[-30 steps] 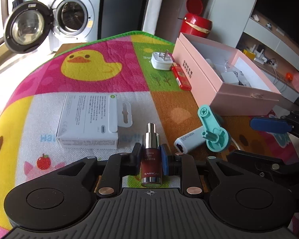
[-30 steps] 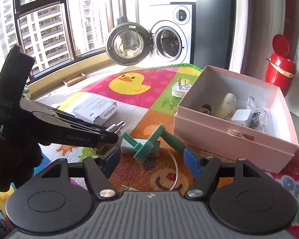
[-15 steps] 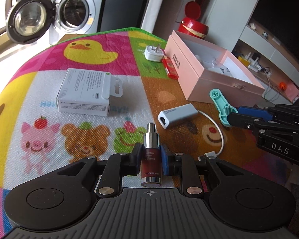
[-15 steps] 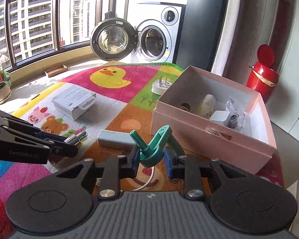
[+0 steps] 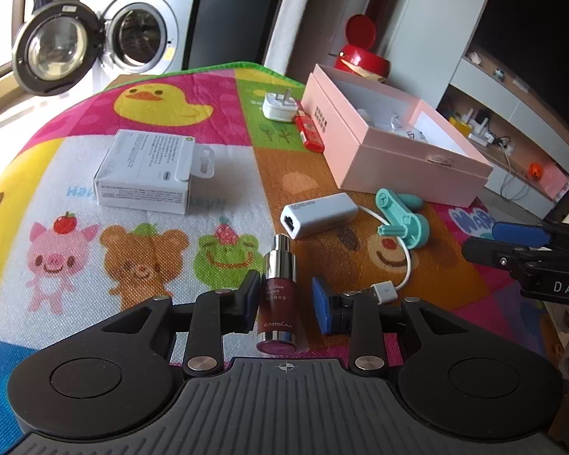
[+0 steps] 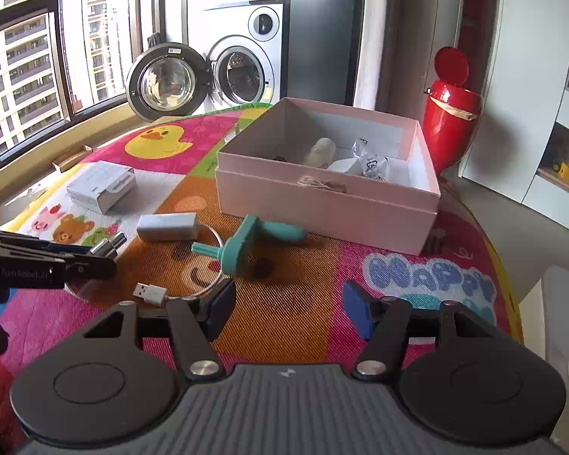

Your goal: Organize rigid objects

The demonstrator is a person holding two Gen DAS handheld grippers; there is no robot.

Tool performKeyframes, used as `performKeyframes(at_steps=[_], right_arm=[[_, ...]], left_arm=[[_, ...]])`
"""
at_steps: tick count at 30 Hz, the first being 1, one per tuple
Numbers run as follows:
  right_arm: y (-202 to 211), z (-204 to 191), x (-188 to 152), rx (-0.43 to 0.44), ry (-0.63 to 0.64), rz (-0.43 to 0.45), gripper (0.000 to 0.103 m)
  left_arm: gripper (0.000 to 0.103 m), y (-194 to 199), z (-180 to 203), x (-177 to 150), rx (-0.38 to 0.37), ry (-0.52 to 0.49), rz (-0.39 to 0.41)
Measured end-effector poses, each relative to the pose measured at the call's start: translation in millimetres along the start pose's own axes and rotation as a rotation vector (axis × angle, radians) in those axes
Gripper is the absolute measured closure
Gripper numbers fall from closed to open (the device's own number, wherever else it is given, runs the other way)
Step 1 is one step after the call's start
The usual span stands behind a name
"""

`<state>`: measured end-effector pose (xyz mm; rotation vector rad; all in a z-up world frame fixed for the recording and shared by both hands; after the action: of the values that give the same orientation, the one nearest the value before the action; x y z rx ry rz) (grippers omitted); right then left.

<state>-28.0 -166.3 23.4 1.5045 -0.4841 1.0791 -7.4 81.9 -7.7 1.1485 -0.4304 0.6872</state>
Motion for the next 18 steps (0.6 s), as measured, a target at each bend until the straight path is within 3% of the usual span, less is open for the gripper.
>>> performKeyframes(at_steps=[6,8,10,11,15,18], right_arm=[[-50.2,-12.7,28.7,0.133,-0.092,-0.073,0.04],[-65.4,-13.9,29.9,0.148,-0.141,-0.114,0.05],[-65.1,-15.1,29.6,0.176,-0.144,-0.119,0.078],[-60.6,-16.2,28.8,0.18,-0.129,-0.111,0.084],[-32.5,-11.6,18.4,0.193,-0.064,-0.091,0.088],[-19.0,-4.1,5.6,0.152,-0.04,-0.11,0.088]], left_arm=[[0.072,1.1,0.9,-4.7,0.005,-0.001,0.025],[0.072,1.8,0.5,-5.3,0.003,-0.007,0.029],[0.072,2.3,-0.6,-5.7,-0.003,-0.01,0.034],[0.072,2.4,-1.1,-5.9,-0.007,-0.008,0.037],[0.072,3.5,-2.0,-7.8,-0.014,0.0,0.052],[0.072,4.0,-2.8,-9.0,-0.017,0.004,0.063]])
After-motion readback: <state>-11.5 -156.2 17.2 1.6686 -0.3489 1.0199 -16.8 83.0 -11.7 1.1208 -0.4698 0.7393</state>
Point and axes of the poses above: each gripper's, at about its wrist camera, not at the fingertips, and y roughly against the way its jaws point, z to its right, x to its top, the point moved 3 cm from there along -y, roughly the way its jaws point, and after that the axes turned 10 degrees about y, right-handed, at the moved point
